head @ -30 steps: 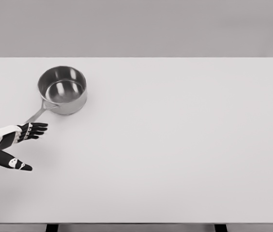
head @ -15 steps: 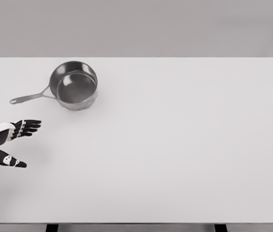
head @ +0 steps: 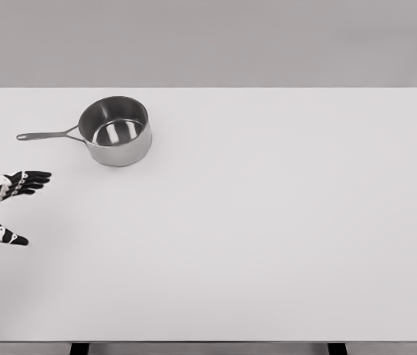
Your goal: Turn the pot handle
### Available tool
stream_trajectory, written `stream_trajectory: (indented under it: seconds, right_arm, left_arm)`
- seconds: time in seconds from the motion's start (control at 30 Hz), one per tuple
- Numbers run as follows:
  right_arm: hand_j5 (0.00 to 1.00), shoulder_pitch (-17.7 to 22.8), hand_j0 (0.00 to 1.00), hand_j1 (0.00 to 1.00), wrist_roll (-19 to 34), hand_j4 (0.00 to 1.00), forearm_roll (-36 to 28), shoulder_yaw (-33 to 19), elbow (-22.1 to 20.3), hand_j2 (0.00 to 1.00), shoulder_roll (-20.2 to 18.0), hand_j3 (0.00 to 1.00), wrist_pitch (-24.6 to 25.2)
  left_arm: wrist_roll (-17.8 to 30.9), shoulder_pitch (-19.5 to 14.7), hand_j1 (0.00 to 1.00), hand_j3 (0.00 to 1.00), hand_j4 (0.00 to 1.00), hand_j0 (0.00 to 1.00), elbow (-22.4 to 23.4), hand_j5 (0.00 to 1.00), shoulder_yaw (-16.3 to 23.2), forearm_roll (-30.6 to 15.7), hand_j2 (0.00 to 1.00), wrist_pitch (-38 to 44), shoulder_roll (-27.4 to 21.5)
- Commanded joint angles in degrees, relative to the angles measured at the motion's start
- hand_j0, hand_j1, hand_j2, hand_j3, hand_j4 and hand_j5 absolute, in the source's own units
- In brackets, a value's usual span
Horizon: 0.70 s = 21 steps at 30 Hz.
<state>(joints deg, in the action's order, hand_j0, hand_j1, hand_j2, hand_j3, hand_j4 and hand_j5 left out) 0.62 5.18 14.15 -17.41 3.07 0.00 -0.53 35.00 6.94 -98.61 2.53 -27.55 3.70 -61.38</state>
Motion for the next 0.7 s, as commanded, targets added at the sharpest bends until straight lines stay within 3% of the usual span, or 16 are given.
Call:
stream_trajectory:
  seconds: [0.0, 0.07, 0.17, 0.47, 0.67]
  right_arm:
    - [1.00, 0.00, 1.00, 1.00, 0.01, 1.00, 0.00, 0.00, 0.00, 1.00, 0.00, 1.00, 0.00]
    - [1.00, 0.00, 1.00, 1.00, 0.01, 1.00, 0.00, 0.00, 0.00, 1.00, 0.00, 1.00, 0.00]
    - [1.00, 0.00, 1.00, 1.00, 0.01, 1.00, 0.00, 0.00, 0.00, 1.00, 0.00, 1.00, 0.00]
    - [1.00, 0.00, 1.00, 1.00, 0.01, 1.00, 0.00, 0.00, 0.00, 1.00, 0.00, 1.00, 0.00]
    - [1.00, 0.00, 1.00, 1.00, 0.01, 1.00, 0.00, 0.00, 0.00, 1.00, 0.00, 1.00, 0.00]
  left_arm:
    - [0.00, 0.00, 1.00, 1.00, 1.00, 1.00, -0.09, 1.00, -0.51, 0.92, 1.00, -0.01, -0.41]
    - [0.00, -1.49, 1.00, 1.00, 1.00, 1.00, -0.35, 1.00, -0.42, 3.73, 1.00, -0.01, -0.41]
    - [0.00, -2.28, 1.00, 1.00, 1.00, 1.00, -0.88, 1.00, -0.07, 4.61, 1.00, 0.87, -2.60]
    - [0.00, -5.71, 1.00, 1.00, 1.00, 1.00, -2.20, 1.00, 0.64, 8.04, 1.00, 3.69, -2.95]
    - [0.00, -9.32, 1.00, 1.00, 1.00, 1.00, -0.97, 1.00, 4.24, 10.23, 1.00, 3.77, -1.90]
